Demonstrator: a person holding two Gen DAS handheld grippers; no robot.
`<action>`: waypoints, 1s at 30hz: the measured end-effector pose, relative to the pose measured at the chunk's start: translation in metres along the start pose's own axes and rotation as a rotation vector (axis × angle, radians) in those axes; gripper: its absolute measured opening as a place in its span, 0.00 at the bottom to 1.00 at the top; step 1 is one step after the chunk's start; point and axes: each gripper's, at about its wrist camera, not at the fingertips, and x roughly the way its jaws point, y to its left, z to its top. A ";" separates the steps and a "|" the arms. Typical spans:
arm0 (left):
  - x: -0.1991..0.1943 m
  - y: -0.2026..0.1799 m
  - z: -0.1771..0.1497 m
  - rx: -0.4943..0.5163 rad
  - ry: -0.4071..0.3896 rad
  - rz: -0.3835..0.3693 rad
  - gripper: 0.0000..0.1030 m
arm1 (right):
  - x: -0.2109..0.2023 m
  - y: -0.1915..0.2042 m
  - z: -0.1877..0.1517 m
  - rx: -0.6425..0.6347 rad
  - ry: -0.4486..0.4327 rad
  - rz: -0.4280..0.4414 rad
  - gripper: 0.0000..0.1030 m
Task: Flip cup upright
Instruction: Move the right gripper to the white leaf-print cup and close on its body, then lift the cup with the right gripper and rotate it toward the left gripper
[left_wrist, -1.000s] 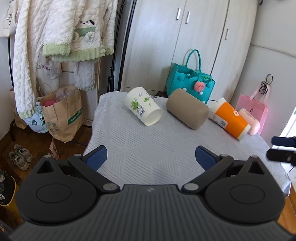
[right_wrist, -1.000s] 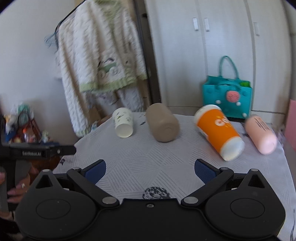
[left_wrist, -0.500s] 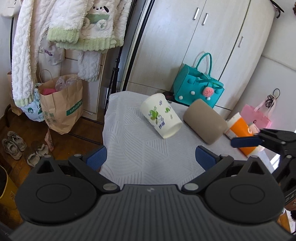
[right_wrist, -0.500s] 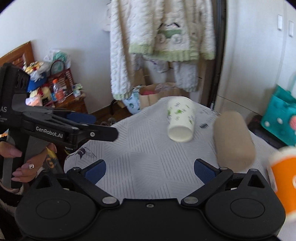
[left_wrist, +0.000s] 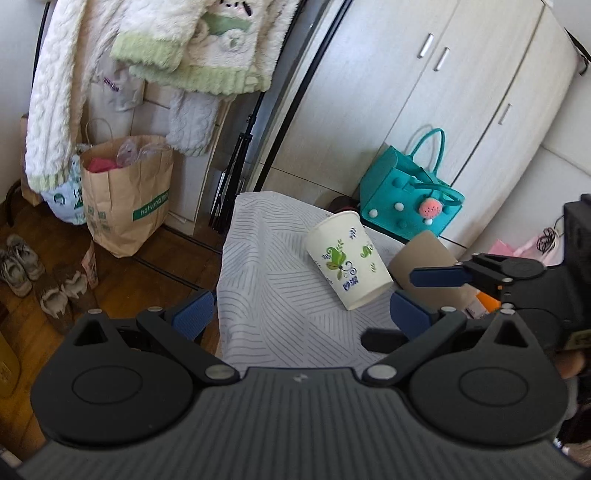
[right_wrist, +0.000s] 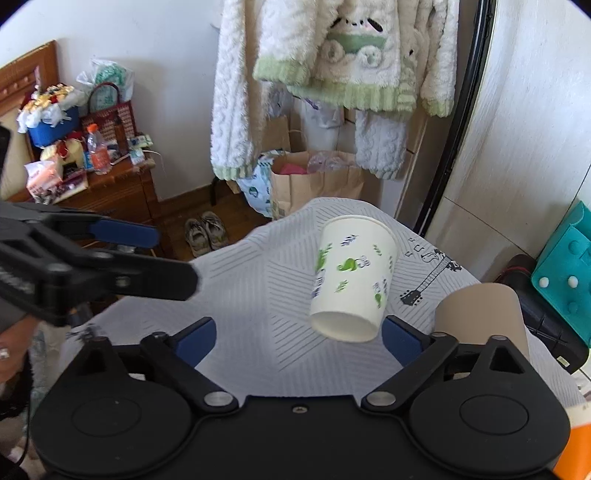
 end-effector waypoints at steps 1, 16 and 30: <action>0.001 0.002 0.001 -0.004 -0.002 -0.010 1.00 | 0.005 -0.002 0.002 -0.002 0.005 -0.002 0.86; 0.030 -0.005 0.018 -0.017 0.020 -0.066 1.00 | 0.038 -0.021 0.009 -0.003 0.025 -0.023 0.62; 0.021 -0.021 0.000 -0.020 0.082 -0.105 1.00 | 0.004 -0.007 -0.007 -0.009 0.013 -0.032 0.61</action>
